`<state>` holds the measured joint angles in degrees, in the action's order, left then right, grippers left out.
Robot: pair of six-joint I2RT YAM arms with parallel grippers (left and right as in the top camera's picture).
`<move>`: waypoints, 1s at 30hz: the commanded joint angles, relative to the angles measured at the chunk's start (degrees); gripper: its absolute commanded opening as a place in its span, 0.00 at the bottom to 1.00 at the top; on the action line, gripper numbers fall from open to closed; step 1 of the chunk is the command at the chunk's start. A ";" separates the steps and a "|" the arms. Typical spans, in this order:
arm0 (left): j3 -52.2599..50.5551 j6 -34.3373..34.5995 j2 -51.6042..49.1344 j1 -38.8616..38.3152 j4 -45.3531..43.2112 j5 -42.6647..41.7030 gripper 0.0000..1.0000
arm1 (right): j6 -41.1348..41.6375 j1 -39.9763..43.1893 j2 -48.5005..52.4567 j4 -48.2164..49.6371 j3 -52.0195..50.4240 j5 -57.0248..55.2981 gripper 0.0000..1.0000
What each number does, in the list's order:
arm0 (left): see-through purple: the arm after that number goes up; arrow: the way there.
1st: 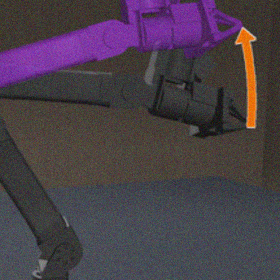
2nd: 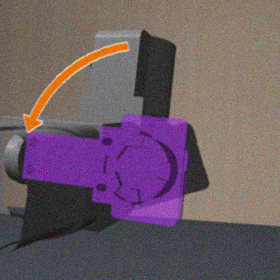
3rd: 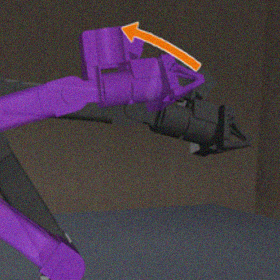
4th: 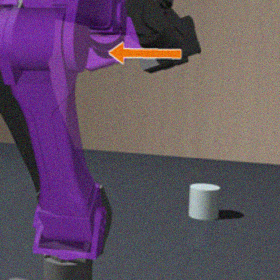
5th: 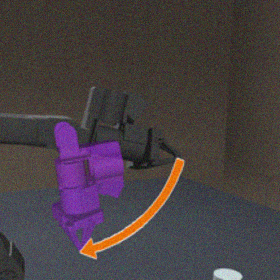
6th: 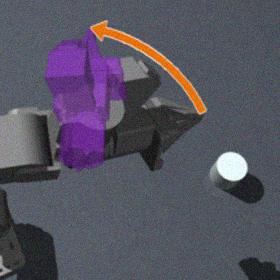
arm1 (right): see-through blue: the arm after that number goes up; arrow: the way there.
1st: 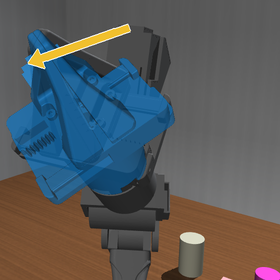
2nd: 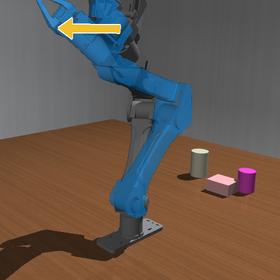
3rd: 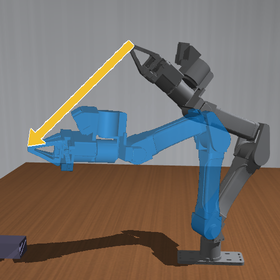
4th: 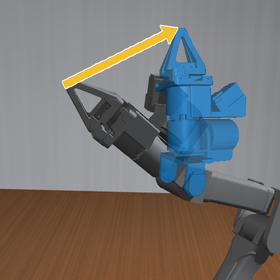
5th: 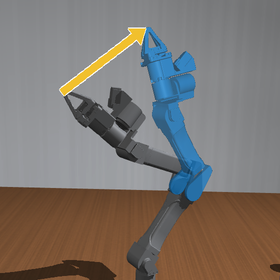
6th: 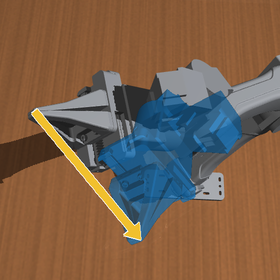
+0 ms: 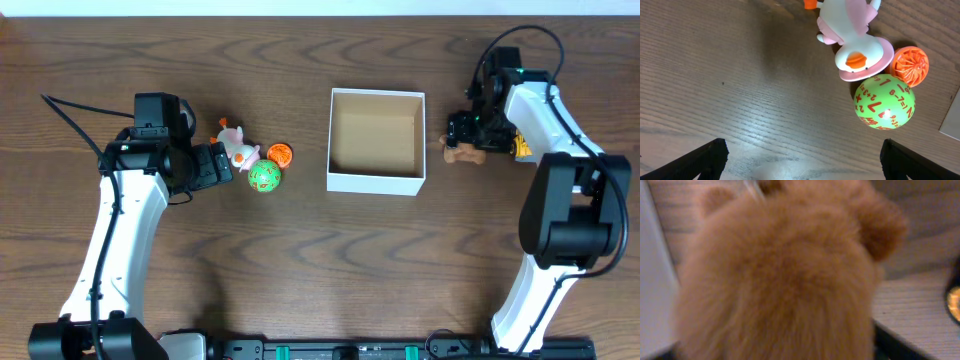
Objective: Pack container
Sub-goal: 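Carry the bear with the right gripper into the white box and release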
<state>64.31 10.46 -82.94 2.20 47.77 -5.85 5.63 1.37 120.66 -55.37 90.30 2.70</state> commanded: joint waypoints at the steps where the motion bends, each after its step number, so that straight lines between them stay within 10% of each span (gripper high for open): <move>1: 0.74 -0.79 -0.17 0.26 0.17 -0.15 0.98 | 0.74 -1.01 1.33 -0.11 1.14 -1.20 0.39; 7: 0.74 -0.79 -0.17 0.26 0.20 -0.15 0.98 | 1.79 -1.66 -3.87 -2.03 2.38 -1.40 0.09; 19: 0.74 -0.79 -0.17 0.26 0.17 -0.15 0.98 | 11.61 -16.57 -25.18 -7.67 6.60 -0.81 0.14; 30: 0.74 -0.79 -0.17 0.26 0.20 -0.15 0.98 | 20.24 -25.05 -16.00 -3.08 5.66 -2.47 0.01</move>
<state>64.31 10.46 -82.94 2.20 47.77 -5.85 21.89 -23.35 100.25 -58.67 97.14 1.43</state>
